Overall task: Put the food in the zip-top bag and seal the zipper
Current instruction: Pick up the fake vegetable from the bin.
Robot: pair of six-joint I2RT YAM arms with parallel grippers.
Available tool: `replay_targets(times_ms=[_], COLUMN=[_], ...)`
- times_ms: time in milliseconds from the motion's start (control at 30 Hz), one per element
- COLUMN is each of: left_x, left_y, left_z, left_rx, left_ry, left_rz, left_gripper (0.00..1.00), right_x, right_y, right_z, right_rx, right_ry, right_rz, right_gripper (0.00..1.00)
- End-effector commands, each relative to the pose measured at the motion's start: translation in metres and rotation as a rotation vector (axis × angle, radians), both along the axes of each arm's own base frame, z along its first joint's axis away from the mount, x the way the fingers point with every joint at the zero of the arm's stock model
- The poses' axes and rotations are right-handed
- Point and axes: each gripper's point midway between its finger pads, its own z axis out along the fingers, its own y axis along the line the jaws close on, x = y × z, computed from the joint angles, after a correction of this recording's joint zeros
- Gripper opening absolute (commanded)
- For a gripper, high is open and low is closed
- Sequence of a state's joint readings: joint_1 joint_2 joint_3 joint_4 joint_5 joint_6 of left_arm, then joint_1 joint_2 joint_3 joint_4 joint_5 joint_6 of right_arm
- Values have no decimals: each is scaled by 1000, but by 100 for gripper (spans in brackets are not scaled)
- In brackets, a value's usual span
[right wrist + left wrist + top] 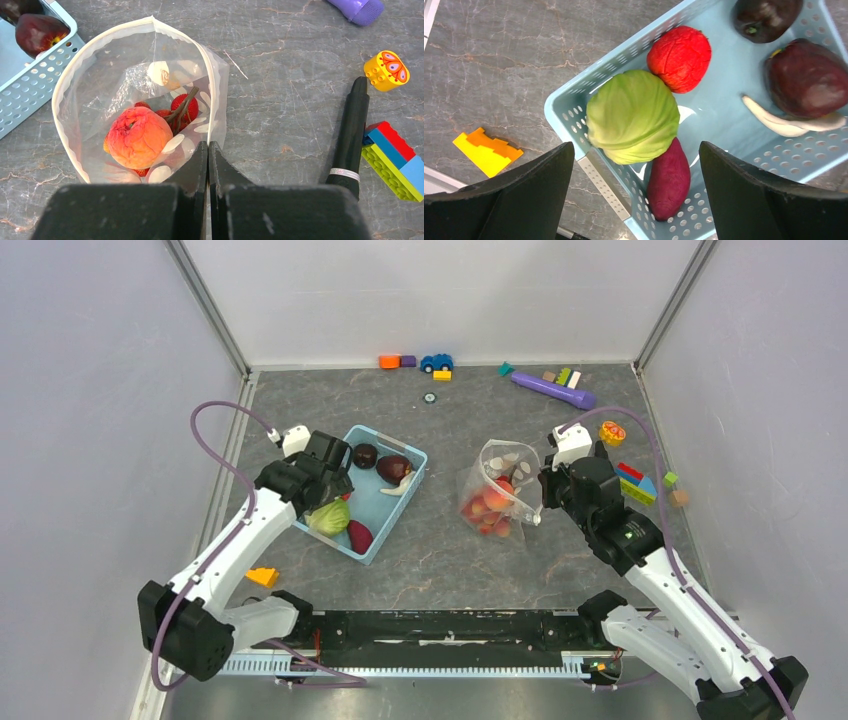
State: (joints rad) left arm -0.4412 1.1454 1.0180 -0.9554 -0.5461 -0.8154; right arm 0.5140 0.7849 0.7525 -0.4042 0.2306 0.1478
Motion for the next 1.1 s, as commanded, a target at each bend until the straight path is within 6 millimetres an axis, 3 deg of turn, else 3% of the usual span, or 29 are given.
replay_targets(times_ms=[0, 467, 1067], left_x=[3, 17, 12], left_y=[10, 1, 6], left_z=[-10, -41, -71], left_rx=[17, -49, 17], left_ry=[13, 69, 188], left_rz=[56, 11, 13], left_gripper=[100, 100, 94], right_x=[4, 6, 6], right_y=[-3, -3, -9], right_z=[3, 0, -2], right_rx=[-8, -18, -27], right_ry=[-27, -17, -15], right_rz=[-14, -19, -54], right_gripper=[0, 0, 0])
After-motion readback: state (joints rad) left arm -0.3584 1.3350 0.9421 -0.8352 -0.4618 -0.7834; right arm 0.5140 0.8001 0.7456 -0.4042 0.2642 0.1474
